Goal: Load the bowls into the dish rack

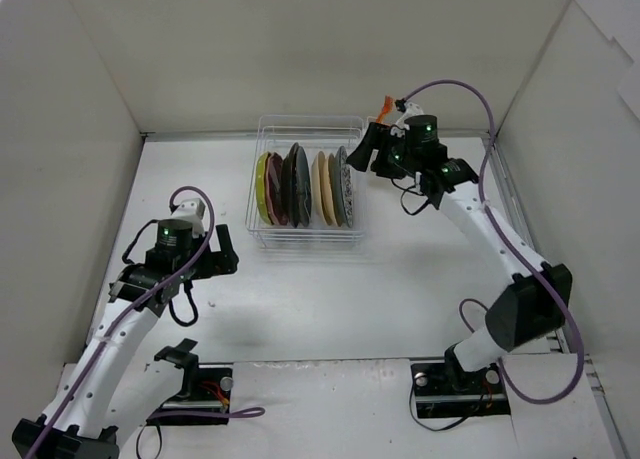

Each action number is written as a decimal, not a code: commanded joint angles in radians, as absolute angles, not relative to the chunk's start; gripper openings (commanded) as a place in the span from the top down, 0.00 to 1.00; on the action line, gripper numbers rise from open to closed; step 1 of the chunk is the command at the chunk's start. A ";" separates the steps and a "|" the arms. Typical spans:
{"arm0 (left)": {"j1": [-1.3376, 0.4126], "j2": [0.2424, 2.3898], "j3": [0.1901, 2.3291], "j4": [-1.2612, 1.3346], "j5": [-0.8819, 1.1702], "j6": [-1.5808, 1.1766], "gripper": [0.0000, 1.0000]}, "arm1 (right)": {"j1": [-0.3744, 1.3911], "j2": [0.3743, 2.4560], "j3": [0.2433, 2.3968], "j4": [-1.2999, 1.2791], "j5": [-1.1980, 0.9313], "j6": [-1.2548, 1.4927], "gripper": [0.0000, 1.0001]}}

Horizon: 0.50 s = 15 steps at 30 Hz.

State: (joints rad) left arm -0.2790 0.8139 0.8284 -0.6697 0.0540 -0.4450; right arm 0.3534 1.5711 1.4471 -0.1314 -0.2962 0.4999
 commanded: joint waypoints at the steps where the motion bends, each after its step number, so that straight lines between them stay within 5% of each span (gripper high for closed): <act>1: -0.270 0.796 0.850 -0.620 0.041 -0.431 0.00 | 0.347 1.395 1.410 -0.138 -0.215 0.413 0.31; 6: -0.270 0.762 0.857 -0.630 0.037 -0.442 0.01 | 0.341 1.183 1.231 -0.178 -0.123 0.331 0.12; 15: -0.261 0.649 0.874 -0.686 -0.090 -0.425 0.00 | 0.322 0.852 0.979 -0.294 0.073 0.281 0.03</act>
State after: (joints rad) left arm -0.2714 0.6762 0.8284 -0.6899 -0.0093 -0.4450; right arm 0.3290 0.9241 1.0073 -0.2867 -0.0437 0.3080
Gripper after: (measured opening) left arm 0.996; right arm 0.968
